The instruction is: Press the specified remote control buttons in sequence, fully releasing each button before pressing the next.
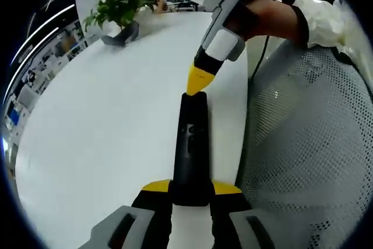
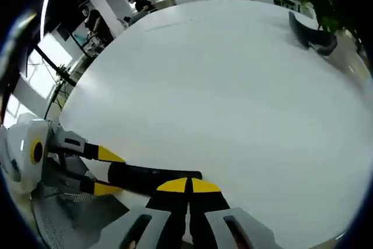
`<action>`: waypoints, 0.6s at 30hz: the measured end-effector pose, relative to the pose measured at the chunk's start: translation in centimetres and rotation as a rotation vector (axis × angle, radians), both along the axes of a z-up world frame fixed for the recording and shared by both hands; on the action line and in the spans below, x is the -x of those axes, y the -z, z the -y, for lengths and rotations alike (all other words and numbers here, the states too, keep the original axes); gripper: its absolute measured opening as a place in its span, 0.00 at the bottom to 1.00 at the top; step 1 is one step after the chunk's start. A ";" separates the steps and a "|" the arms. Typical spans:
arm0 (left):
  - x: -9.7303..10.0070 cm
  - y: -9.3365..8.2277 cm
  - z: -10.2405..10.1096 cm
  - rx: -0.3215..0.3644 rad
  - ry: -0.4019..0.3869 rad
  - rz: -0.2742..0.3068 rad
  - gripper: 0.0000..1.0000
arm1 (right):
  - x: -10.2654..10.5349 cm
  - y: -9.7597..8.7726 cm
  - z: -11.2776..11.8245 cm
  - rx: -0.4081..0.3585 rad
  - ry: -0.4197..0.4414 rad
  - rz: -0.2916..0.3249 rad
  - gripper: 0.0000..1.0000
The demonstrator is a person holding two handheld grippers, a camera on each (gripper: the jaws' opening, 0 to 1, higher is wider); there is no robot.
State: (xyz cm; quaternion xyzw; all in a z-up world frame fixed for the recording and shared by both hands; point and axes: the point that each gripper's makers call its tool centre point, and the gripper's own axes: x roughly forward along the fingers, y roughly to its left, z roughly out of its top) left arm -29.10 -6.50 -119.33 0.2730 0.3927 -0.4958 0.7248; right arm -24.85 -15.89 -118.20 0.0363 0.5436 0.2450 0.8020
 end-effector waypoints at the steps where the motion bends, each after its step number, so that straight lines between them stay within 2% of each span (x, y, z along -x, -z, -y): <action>1: 0.0 0.0 0.0 0.004 -0.002 0.002 0.24 | 0.3 0.3 0.1 0.002 0.005 -0.027 0.00; 2: 0.1 0.0 0.0 0.010 -0.001 0.009 0.24 | -0.1 0.0 0.1 -0.014 0.016 0.001 0.00; 5: 0.2 -0.1 0.0 0.049 0.009 0.052 0.24 | 0.0 0.1 0.2 -0.029 0.025 -0.019 0.00; 8: 0.1 -0.2 0.1 0.110 -0.028 0.086 0.24 | 0.0 0.1 0.2 -0.046 0.034 -0.023 0.00; 9: 0.4 -0.2 0.1 0.124 -0.047 0.079 0.24 | 0.0 0.0 0.2 -0.056 0.038 -0.023 0.00; 14: 0.4 -0.2 0.1 0.134 -0.042 0.081 0.24 | 0.0 0.0 0.1 -0.075 0.054 -0.022 0.00; 18: 0.3 -0.1 0.1 0.187 -0.042 0.070 0.24 | 0.0 0.0 0.1 -0.075 0.063 -0.018 0.00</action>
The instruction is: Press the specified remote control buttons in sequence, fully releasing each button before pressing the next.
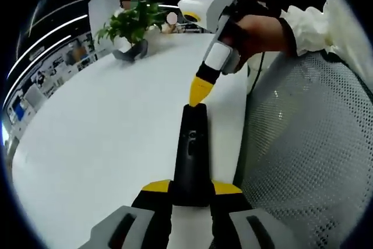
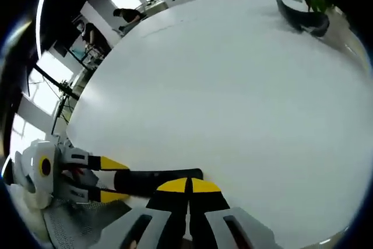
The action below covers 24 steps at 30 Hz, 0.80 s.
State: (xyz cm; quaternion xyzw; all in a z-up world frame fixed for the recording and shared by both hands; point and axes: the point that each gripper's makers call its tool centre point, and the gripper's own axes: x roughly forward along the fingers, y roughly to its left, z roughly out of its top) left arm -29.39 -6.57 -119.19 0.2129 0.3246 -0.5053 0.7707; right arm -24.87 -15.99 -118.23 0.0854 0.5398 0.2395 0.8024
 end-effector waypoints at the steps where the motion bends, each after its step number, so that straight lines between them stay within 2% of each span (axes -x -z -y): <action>1: 0.0 0.0 0.1 0.004 -0.001 -0.007 0.24 | 0.0 0.0 0.0 -0.002 0.003 -0.001 0.00; 15: 0.1 0.0 0.3 0.013 0.002 -0.002 0.24 | 0.0 -0.1 0.1 -0.045 0.034 -0.039 0.00; 18: 0.1 0.0 0.3 0.015 0.002 -0.001 0.24 | 0.1 -0.2 -0.1 -0.035 0.018 -0.035 0.00; 22: 0.0 0.0 0.3 0.017 0.004 0.001 0.24 | 0.4 -0.2 -0.6 -0.062 0.004 -0.059 0.00; 24: 0.0 -0.1 0.4 0.017 0.004 0.002 0.24 | 0.4 -0.5 -0.8 -0.058 -0.012 -0.038 0.00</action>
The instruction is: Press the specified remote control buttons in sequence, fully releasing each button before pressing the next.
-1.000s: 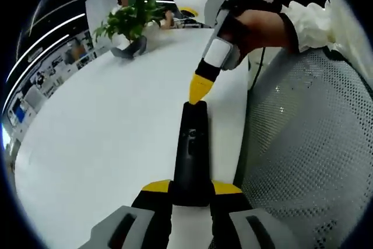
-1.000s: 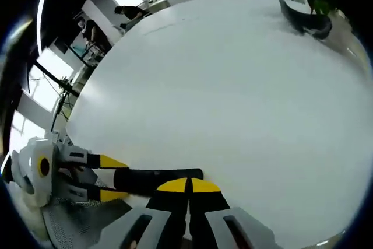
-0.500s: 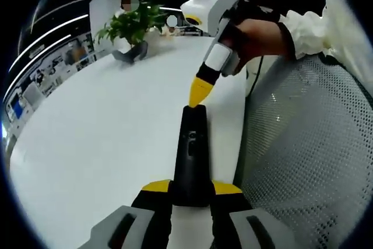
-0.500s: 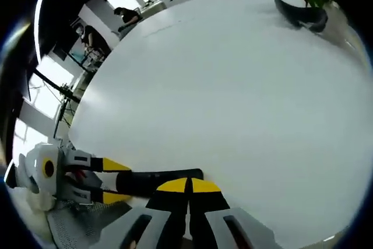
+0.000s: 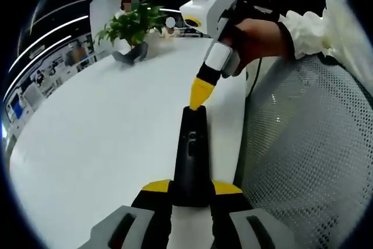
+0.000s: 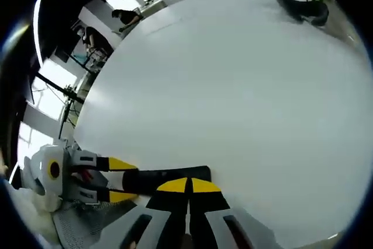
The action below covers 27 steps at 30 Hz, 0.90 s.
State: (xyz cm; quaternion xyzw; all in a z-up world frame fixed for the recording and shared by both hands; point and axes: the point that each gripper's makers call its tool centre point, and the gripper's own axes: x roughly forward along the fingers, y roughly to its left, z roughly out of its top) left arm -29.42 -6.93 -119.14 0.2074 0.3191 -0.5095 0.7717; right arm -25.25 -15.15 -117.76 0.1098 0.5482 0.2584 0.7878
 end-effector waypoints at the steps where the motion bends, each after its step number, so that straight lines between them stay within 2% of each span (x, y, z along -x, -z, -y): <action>1: 0.0 0.0 0.0 0.000 0.000 0.000 0.24 | 0.0 -0.1 -0.1 -0.002 -0.002 0.004 0.00; 4: 0.0 0.0 0.0 -0.001 0.001 0.000 0.24 | 0.1 0.0 -0.4 -0.019 -0.010 -0.004 0.00; 7: 0.0 0.0 0.0 -0.001 0.000 0.000 0.24 | 0.3 0.4 -0.3 0.018 -0.039 -0.003 0.00; 27: 0.0 -0.1 0.1 0.002 0.003 0.003 0.24 | 0.4 0.4 -0.1 0.027 -0.037 0.011 0.00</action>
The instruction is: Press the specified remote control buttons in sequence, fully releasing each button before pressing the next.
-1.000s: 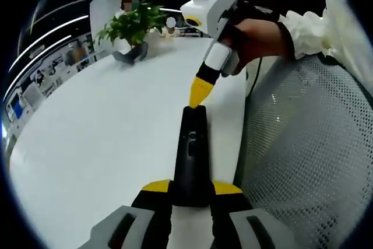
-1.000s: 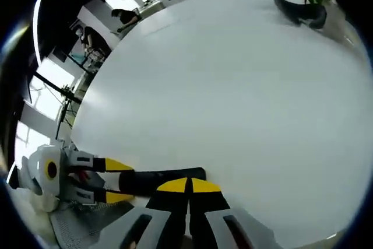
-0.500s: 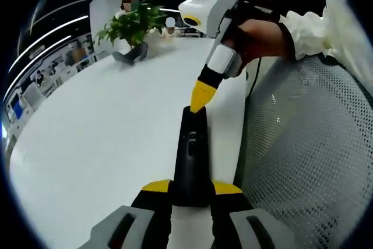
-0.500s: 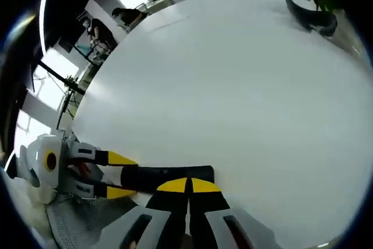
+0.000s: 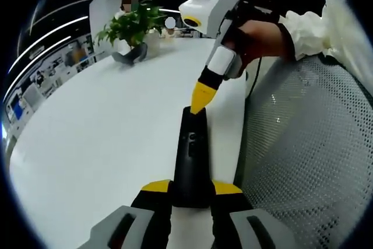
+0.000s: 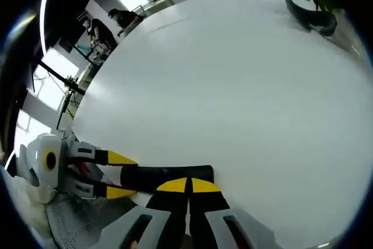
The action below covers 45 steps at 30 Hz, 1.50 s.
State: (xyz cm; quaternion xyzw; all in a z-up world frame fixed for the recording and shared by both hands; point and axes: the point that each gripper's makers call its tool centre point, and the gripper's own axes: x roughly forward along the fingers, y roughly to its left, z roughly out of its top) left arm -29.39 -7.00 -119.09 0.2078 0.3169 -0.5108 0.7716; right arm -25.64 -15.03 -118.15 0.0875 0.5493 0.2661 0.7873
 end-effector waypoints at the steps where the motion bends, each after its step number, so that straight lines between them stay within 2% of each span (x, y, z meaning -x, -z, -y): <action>1: 0.0 0.0 0.0 0.000 0.001 0.000 0.24 | 0.0 0.0 0.0 -0.004 0.003 -0.003 0.00; 30: 0.0 0.0 -0.2 -0.011 0.000 -0.004 0.25 | -0.1 -0.1 0.1 -0.036 0.034 -0.032 0.00; 34: 0.1 0.0 -0.1 -0.009 0.005 -0.004 0.24 | -0.2 -1.1 -1.1 -0.122 0.024 -0.021 0.00; 42: 0.1 0.0 0.0 -0.006 0.009 -0.001 0.24 | 0.3 -0.6 -1.2 -0.111 0.011 -0.046 0.00; 45: 0.1 0.0 0.0 -0.004 0.009 -0.001 0.24 | 0.4 -0.1 -0.8 -0.059 -0.005 -0.044 0.00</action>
